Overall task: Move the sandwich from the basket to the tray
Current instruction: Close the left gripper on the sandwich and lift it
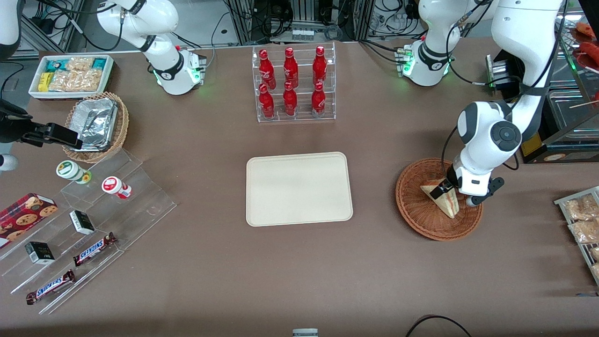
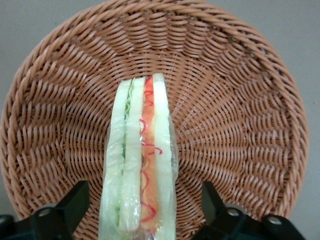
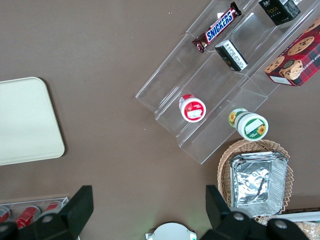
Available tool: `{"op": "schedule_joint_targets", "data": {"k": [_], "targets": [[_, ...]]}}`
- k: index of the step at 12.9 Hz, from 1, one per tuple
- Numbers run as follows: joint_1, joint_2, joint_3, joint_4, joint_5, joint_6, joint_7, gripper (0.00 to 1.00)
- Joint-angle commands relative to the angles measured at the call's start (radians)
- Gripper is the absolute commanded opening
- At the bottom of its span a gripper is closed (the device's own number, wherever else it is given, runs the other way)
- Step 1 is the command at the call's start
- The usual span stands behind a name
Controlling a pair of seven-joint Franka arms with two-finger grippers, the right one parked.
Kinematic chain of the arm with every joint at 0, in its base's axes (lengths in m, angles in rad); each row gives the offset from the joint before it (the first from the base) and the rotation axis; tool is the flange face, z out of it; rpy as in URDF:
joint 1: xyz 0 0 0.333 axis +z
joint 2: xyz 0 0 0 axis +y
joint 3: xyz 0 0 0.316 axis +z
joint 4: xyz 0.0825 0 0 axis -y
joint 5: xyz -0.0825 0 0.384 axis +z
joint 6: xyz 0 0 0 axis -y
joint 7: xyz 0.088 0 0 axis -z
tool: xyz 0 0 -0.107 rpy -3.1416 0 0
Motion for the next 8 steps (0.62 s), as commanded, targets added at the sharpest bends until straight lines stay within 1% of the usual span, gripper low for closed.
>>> {"op": "schedule_joint_targets", "data": {"k": [1,2,3,6,7,8], "targets": [[-0.004,-0.002,0.001,-0.008,-0.002,0.008,-0.029,0.24],[-0.004,-0.008,0.001,-0.008,-0.002,-0.009,-0.027,0.03],[-0.004,-0.015,0.001,-0.002,0.001,-0.047,-0.007,0.00],[-0.007,-0.038,0.001,0.011,0.006,-0.127,0.115,0.00],[-0.009,-0.042,-0.001,0.032,0.006,-0.165,0.151,0.00],[-0.016,-0.042,-0.004,0.078,0.008,-0.238,0.187,0.00]]}}
